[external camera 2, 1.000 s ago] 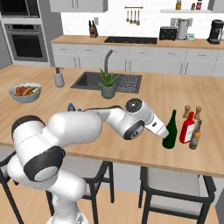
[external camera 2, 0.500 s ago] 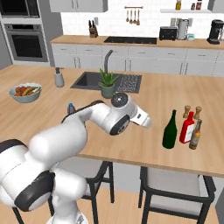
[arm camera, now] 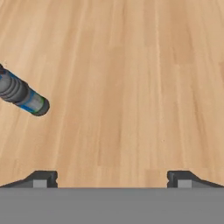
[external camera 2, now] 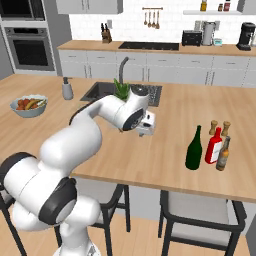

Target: Move the plastic bottles in the middle to the plastics group, and the glass bottles in the middle to the glass group.

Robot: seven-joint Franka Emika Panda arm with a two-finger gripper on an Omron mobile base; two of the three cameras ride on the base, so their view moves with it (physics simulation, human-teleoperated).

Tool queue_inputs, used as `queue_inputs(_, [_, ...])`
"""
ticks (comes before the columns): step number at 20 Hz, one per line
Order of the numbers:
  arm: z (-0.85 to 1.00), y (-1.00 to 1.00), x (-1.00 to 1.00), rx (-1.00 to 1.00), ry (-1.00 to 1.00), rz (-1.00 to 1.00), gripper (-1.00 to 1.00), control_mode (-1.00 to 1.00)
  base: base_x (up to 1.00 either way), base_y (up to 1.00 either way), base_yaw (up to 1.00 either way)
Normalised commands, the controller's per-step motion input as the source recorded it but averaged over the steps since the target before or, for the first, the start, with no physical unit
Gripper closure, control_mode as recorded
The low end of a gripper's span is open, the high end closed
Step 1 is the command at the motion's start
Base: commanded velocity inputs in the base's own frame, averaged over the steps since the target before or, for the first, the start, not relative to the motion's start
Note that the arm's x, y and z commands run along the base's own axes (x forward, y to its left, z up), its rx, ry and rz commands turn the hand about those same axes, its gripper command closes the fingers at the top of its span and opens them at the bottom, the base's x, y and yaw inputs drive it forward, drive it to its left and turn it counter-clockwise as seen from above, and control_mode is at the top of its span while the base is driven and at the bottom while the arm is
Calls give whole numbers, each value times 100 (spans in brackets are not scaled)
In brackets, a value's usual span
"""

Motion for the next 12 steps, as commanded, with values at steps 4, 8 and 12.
queue_inputs(4, [-27,63,9,-3,3,15,-100,-100,0,0,0])
queue_inputs(8, [-53,65,-1,-10,-1,14,-100,-100,0,0,0])
queue_inputs(12, [-40,49,0,-14,0,12,-100,-100,0,0,0])
